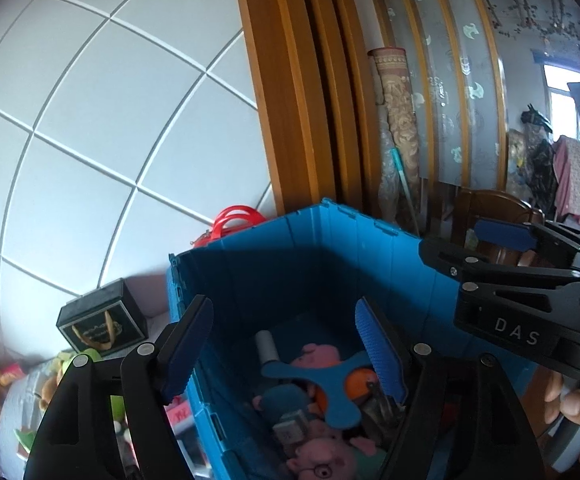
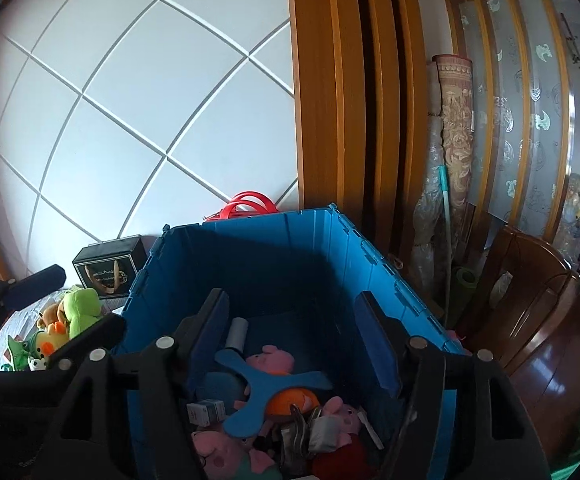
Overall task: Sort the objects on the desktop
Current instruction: 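Open both tools to drop the medicine boxes into the crate, then move both tools back away from the crate over the table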
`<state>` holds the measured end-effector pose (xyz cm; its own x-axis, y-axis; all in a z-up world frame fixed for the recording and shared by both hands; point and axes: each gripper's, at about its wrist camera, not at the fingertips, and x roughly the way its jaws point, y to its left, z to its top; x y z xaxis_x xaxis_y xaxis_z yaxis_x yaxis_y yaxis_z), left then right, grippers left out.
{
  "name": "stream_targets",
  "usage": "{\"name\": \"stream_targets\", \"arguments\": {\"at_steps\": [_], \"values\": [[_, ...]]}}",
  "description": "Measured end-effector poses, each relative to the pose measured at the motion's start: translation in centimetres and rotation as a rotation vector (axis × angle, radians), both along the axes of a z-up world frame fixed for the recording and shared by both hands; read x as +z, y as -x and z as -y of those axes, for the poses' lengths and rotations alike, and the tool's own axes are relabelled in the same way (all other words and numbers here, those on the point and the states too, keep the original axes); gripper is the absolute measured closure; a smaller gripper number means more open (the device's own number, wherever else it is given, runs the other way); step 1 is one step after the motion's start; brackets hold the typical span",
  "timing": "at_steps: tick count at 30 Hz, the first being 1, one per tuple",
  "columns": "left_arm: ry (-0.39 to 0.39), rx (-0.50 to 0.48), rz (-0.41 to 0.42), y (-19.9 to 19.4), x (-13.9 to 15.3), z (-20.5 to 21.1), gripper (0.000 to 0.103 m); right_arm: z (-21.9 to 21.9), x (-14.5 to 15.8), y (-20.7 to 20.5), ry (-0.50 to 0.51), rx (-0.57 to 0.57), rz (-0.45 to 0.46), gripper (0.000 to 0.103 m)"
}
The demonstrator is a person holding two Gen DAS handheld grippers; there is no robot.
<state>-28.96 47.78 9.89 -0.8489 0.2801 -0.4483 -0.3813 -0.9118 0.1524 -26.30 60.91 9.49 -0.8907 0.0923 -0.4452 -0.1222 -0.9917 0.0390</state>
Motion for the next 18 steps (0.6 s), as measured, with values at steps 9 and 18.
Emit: {"name": "stream_targets", "arguments": {"at_steps": [9, 18], "values": [[-0.005, 0.053, -0.017, -1.1, 0.1, 1.4, 0.025, 2.0, 0.4, -1.7, -0.002, 0.043, -0.040, 0.037], [-0.027, 0.092, -0.040, -3.2, -0.5, 3.9, 0.022, 3.3, 0.2, -4.2, -0.009, 0.063, -0.082, 0.037]]}}
